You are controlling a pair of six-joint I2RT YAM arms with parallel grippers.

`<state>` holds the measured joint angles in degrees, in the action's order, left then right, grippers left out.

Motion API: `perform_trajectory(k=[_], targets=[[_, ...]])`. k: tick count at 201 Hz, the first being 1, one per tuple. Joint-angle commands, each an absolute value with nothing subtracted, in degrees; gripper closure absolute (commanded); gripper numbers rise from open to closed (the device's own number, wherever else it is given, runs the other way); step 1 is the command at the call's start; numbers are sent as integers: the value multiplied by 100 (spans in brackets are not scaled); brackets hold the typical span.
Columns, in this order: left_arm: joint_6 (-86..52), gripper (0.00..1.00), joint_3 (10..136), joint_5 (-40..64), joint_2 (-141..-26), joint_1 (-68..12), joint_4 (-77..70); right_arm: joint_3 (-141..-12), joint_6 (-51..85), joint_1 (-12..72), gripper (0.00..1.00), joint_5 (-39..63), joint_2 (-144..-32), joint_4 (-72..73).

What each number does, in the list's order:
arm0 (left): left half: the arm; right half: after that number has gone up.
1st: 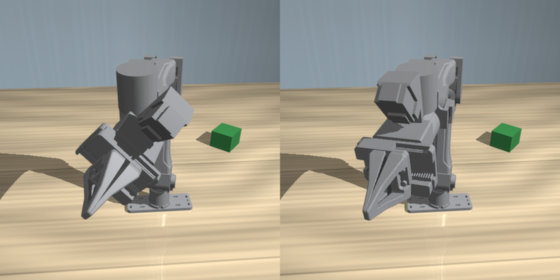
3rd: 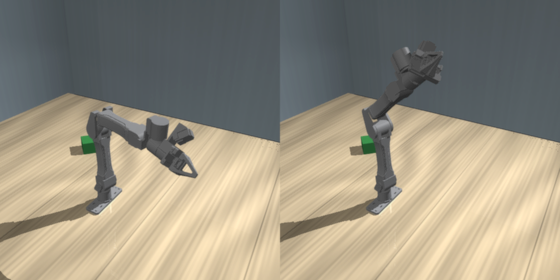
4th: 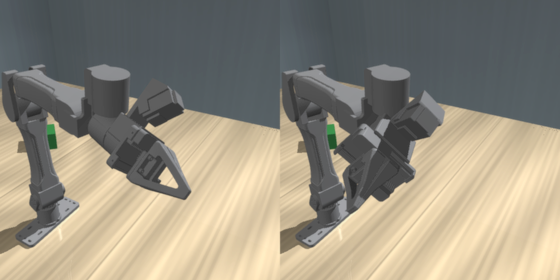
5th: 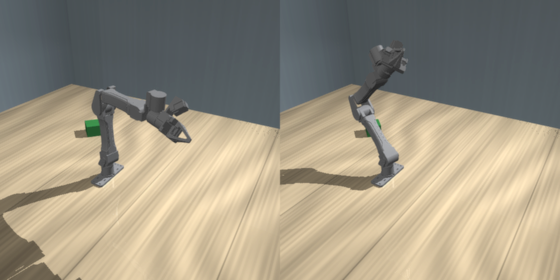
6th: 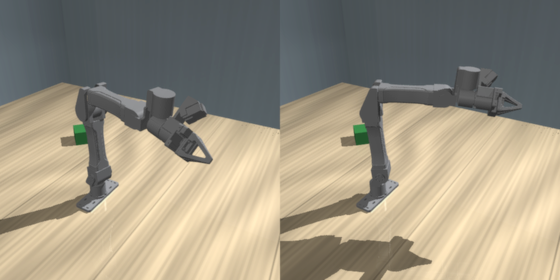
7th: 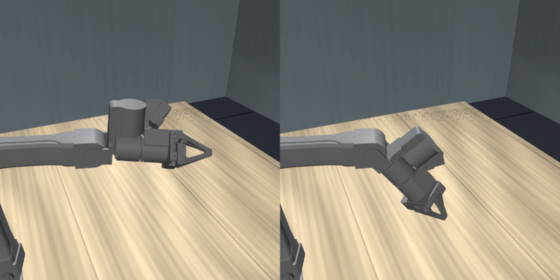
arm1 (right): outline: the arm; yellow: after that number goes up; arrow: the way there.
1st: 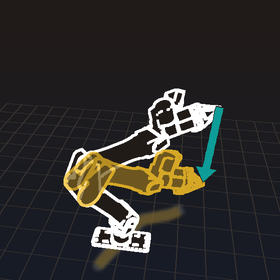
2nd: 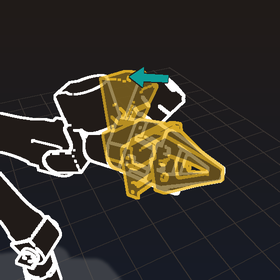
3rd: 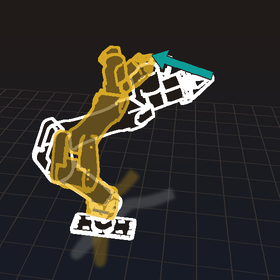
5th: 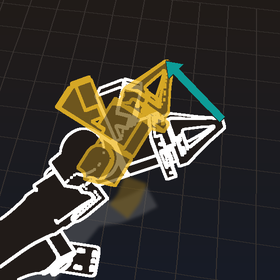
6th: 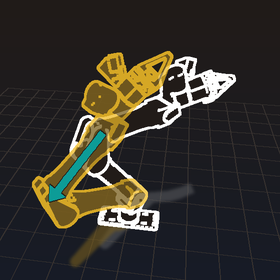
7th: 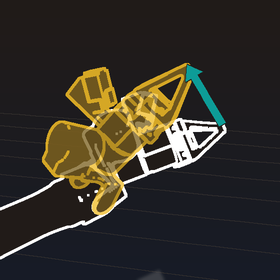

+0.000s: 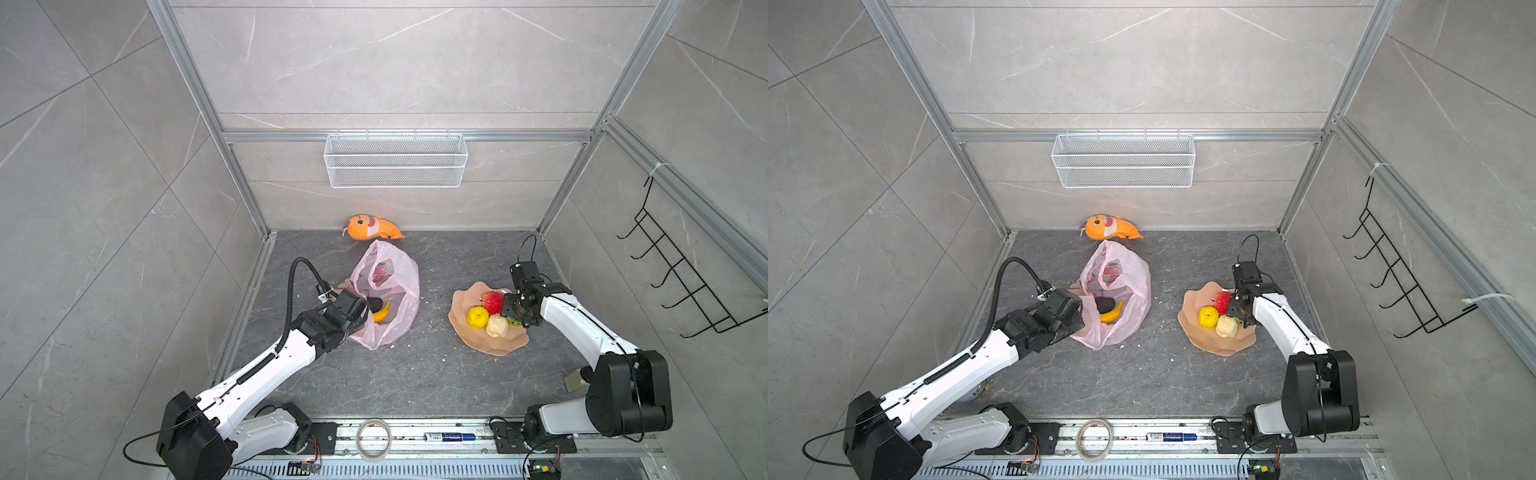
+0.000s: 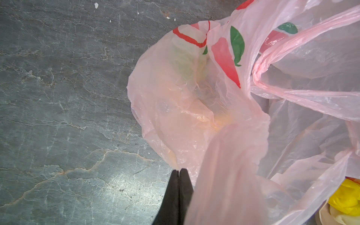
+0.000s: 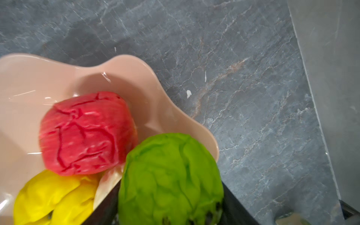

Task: Take fruits out of the plastic bag
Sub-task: Place the fruit on the plate.

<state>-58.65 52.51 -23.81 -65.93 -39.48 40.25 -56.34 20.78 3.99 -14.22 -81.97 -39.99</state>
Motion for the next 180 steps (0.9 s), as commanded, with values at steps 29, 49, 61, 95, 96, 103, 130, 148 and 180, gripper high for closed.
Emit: perform_trajectory(k=[29, 49, 61, 95, 96, 103, 130, 148, 180], targets=[[-5774, 100, 5458, -2408, -6626, -3916, 4043, -5486, 2169, 351, 51, -1385, -8336, -3869], [-5781, 100, 5464, -2410, -6643, -3916, 4043, -5467, 2183, 351, 49, -1332, -8414, -3832], [-5776, 100, 5474, -2407, -6651, -3918, 4043, -5459, 2188, 347, 47, -1318, -8445, -3823], [-5799, 100, 5460, -2411, -6648, -3917, 4052, -5456, 2206, 347, 40, -1294, -8442, -3805], [-5808, 100, 5459, -2409, -6646, -3914, 4052, -5457, 2206, 349, 39, -1293, -8440, -3805], [-5825, 100, 5442, -2408, -6640, -3911, 4045, -5451, 2198, 350, 38, -1283, -8431, -3812], [-5836, 100, 5435, -2399, -6645, -3917, 4034, -5484, 2189, 352, 33, -1244, -8326, -3866], [-5827, 100, 5454, -2402, -6660, -3912, 4034, -5502, 2181, 352, 31, -1215, -8260, -3903], [-5823, 100, 5470, -2391, -6677, -3913, 4025, -5514, 2185, 346, 27, -1202, -8187, -3929]])
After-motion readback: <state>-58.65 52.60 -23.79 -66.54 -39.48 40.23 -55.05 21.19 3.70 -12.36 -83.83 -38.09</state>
